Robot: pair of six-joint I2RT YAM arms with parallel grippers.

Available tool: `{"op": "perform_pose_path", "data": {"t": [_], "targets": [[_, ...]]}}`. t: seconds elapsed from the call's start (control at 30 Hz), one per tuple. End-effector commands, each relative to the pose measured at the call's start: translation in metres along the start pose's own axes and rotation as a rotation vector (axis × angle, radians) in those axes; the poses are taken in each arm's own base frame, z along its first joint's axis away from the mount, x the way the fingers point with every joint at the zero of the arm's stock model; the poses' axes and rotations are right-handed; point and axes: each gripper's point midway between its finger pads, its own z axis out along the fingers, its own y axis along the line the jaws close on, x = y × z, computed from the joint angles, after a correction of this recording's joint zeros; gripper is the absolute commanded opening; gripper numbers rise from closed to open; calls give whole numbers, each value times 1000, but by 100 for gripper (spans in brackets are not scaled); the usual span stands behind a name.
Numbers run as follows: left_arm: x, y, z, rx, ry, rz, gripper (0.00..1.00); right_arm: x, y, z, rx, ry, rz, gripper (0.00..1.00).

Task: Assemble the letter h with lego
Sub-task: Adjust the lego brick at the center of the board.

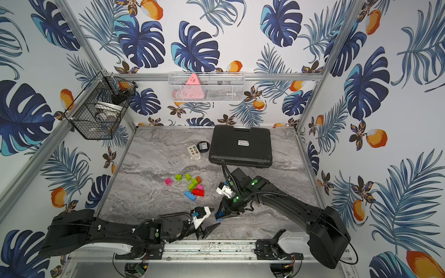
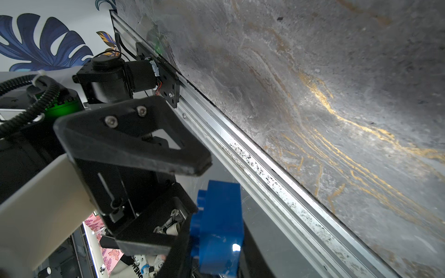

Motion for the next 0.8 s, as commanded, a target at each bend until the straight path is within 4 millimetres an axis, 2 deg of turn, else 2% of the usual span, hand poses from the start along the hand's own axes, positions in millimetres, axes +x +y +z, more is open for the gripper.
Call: {"op": "perform_pose_path", "data": {"t": [0.0, 0.1, 0.2, 0.27, 0.4, 0.67, 0.77], "targets": [[-7, 3, -1, -20, -21, 16, 57, 0, 2, 4, -24, 9, 10, 24], [-9, 2, -2, -9, -15, 22, 45, -1, 2, 7, -35, 11, 15, 24], [-9, -4, -1, 19, -13, 24, 40, -1, 5, 7, -49, 11, 11, 24], [-7, -6, 1, 28, -4, 25, 41, -1, 7, 7, -57, 11, 7, 24], [-5, -3, 4, 7, 10, 17, 51, -1, 10, 5, -68, 9, -2, 24], [-5, 4, -2, -20, -9, -5, 48, 2, 13, 4, -77, 15, -15, 24], [-5, 0, 0, -1, -6, 2, 42, 1, 15, 2, -82, 11, -21, 24]]}}
